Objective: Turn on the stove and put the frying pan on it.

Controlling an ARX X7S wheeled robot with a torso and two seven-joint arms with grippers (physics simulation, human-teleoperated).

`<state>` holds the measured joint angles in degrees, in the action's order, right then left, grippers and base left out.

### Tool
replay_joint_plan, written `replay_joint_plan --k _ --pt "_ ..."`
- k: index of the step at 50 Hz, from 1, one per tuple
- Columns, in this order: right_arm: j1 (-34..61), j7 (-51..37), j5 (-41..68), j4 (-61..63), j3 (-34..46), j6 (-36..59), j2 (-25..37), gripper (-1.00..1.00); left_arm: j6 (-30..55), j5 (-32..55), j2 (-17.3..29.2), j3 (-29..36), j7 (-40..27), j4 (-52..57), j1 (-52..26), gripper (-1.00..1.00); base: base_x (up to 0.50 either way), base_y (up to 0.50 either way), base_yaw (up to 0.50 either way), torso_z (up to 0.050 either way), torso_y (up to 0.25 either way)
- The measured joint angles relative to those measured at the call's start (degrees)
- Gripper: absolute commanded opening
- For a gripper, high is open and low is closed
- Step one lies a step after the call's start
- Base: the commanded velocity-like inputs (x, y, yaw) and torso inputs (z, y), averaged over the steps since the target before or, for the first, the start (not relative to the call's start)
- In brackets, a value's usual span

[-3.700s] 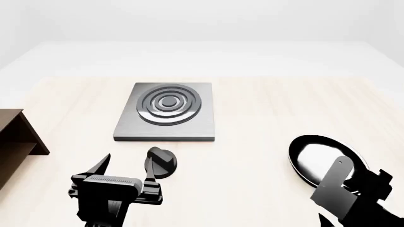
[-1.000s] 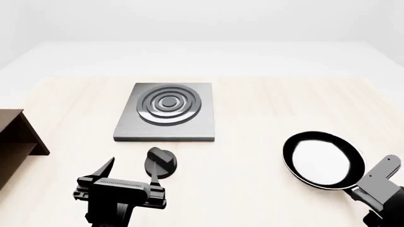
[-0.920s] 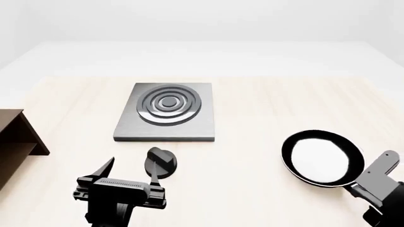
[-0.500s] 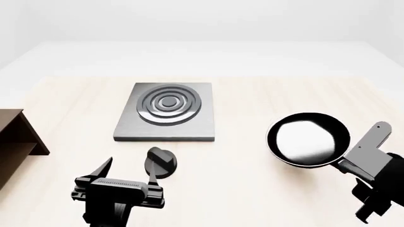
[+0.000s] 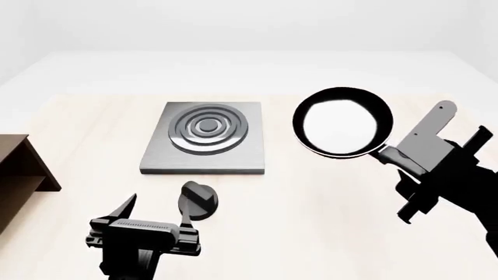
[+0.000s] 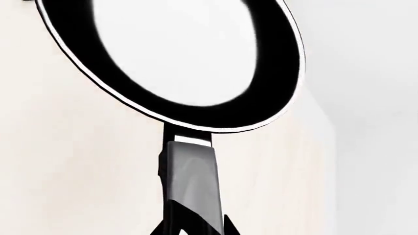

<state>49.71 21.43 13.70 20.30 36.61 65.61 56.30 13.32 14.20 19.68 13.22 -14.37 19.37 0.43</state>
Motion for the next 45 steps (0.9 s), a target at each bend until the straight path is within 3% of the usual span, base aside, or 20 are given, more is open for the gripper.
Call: replay_joint_plan --k 45 --pt "15.5 -5.7 -5.6 -25.0 6.9 -9.6 -30.0 -1.00 -4.1 1.5 0.9 -0.7 0.6 0.0 1.4 1.00 0.00 0.00 0.00 0.000 0.002"
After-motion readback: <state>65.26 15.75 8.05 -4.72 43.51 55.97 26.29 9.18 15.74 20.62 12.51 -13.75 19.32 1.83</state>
